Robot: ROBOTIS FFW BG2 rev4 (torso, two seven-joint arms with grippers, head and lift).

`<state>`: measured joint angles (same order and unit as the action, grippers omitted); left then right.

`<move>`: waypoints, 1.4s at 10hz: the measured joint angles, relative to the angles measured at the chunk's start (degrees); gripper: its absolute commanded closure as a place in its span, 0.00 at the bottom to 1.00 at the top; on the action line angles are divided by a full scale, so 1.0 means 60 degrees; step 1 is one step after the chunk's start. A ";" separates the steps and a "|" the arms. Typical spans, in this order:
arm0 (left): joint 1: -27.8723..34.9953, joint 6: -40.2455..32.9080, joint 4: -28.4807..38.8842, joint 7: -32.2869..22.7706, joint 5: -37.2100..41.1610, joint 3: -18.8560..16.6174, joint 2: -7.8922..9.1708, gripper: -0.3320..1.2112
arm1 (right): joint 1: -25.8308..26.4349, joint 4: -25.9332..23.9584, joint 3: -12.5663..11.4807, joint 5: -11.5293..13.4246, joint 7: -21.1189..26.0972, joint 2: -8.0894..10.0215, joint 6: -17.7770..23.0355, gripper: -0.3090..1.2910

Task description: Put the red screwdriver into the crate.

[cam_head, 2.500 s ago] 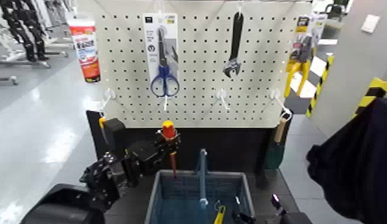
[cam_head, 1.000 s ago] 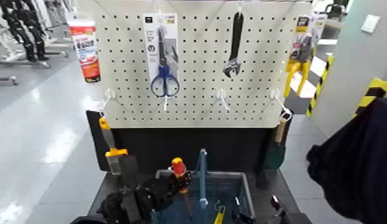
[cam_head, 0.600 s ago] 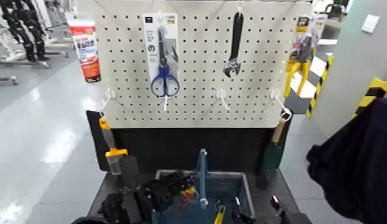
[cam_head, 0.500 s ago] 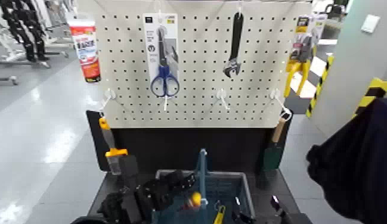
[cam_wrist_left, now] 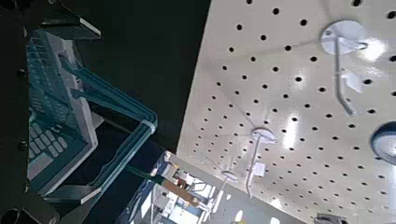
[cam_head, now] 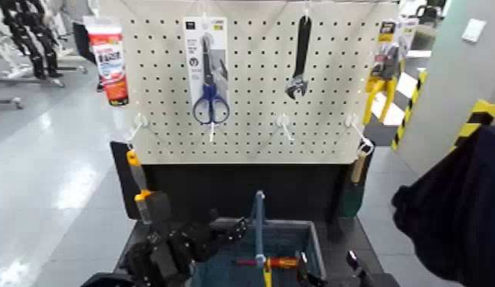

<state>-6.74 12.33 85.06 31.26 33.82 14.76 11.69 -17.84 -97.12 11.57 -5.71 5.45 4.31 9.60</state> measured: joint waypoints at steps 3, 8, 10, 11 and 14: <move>0.0279 -0.0830 0.0355 -0.0270 -0.0610 -0.0278 -0.0034 0.29 | -0.0004 -0.0012 -0.0003 0.0000 0.0001 0.0003 -0.0025 0.28; 0.1753 -0.1626 0.1651 -0.1789 -0.2653 -0.1314 -0.0277 0.28 | -0.0049 -0.0046 -0.0052 0.0000 0.0000 -0.0015 -0.0032 0.28; 0.2196 -0.1859 0.1784 -0.1914 -0.2942 -0.1596 -0.0415 0.28 | -0.0059 -0.0068 -0.0065 0.0002 -0.0016 -0.0015 -0.0018 0.28; 0.2375 -0.2016 0.1825 -0.2046 -0.3042 -0.1683 -0.0480 0.28 | -0.0067 -0.0072 -0.0068 0.0003 -0.0016 -0.0020 -0.0006 0.28; 0.3089 -0.2915 0.2007 -0.2870 -0.3566 -0.1892 -0.0850 0.28 | -0.0101 -0.0074 -0.0107 0.0000 -0.0023 -0.0054 0.0126 0.28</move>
<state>11.79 -5.16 97.10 14.04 12.43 3.41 6.59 -18.44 -97.56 10.93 -5.71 5.31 3.99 10.36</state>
